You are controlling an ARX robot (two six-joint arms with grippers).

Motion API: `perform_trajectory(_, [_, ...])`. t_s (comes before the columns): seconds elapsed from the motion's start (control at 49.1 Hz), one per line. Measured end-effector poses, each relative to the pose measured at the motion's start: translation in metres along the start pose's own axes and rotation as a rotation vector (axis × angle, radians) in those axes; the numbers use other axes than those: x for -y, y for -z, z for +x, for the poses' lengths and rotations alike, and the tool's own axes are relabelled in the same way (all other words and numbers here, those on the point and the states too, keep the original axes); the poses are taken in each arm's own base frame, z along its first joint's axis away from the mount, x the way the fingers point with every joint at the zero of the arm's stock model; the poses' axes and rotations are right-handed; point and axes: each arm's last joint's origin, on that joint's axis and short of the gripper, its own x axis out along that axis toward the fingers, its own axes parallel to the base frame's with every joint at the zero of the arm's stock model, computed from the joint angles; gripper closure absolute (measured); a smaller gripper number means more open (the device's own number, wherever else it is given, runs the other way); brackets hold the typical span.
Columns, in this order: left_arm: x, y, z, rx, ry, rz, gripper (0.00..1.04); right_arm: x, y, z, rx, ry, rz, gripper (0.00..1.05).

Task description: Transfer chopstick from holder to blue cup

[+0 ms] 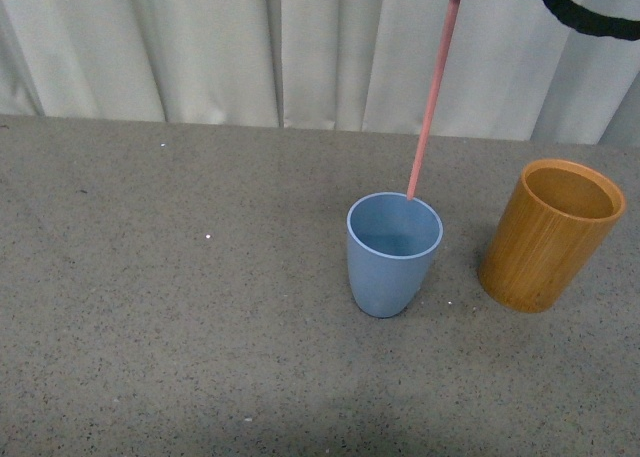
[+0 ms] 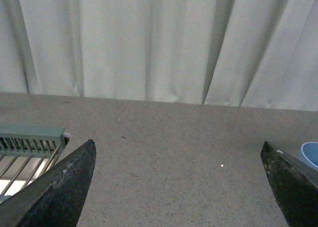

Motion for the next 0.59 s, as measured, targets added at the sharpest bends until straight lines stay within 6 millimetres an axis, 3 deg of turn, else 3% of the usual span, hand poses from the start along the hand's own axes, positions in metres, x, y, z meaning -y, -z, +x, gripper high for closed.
perform_trajectory(0.204, [0.000, 0.000, 0.000, 0.000, 0.000, 0.000, 0.07, 0.002, 0.012, 0.010, -0.033, 0.016, -0.010, 1.04])
perform_trajectory(0.591, [0.000, 0.000, 0.000, 0.000, 0.000, 0.000, 0.07, 0.002, 0.014, 0.014, -0.042, 0.025, -0.002, 1.04])
